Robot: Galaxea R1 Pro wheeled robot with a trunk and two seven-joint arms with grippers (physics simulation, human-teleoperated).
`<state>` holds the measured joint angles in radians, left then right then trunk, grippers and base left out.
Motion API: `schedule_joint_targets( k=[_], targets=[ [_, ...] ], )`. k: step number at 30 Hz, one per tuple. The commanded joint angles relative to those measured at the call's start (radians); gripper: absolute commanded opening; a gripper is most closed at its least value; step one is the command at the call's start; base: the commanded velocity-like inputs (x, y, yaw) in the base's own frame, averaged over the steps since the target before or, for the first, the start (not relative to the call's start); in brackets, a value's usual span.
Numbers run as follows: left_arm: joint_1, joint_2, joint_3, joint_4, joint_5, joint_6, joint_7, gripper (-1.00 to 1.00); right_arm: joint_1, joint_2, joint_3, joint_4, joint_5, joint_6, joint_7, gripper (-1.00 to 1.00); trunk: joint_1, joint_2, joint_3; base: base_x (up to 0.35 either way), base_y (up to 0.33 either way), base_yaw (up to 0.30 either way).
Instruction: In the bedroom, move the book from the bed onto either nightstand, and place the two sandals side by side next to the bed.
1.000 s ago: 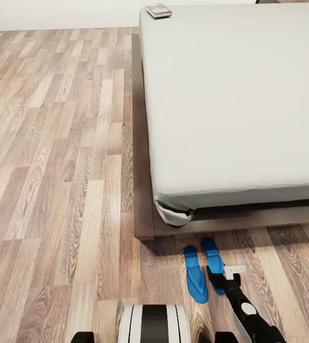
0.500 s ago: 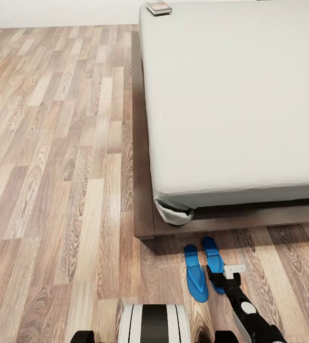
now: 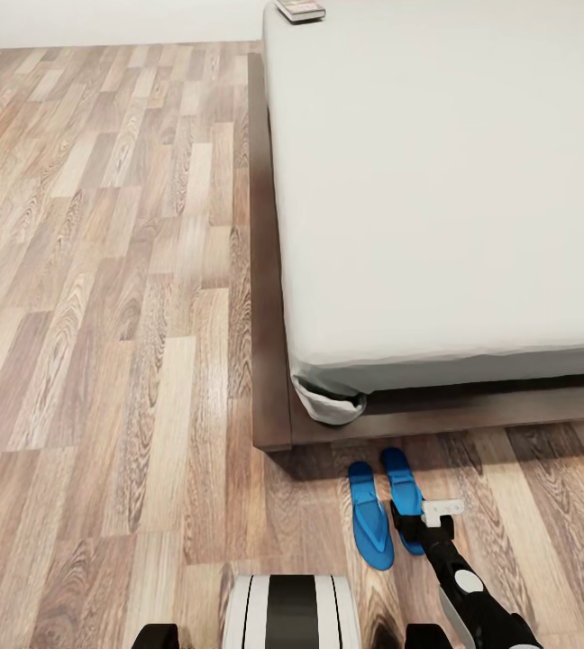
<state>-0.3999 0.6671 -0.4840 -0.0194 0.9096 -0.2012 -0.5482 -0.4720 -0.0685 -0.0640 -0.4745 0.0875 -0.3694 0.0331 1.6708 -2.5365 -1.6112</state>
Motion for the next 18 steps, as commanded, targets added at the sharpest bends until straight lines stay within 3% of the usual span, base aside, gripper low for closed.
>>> schedule_joint_targets(
  k=[1,18],
  targets=[
    [0.000,0.000,-0.008,0.001,0.006,-0.004,-0.003,1.00,0.000,0.001,-0.007,0.001,0.009,-0.003,0.004,-1.00,0.000,0.000,0.000,0.000,0.000,0.000],
    [0.000,0.000,-0.008,0.001,0.006,-0.004,-0.003,1.00,-0.001,0.000,-0.007,0.008,0.010,-0.003,0.004,-1.00,0.001,-0.001,-0.008,0.000,0.000,0.000]
  ],
)
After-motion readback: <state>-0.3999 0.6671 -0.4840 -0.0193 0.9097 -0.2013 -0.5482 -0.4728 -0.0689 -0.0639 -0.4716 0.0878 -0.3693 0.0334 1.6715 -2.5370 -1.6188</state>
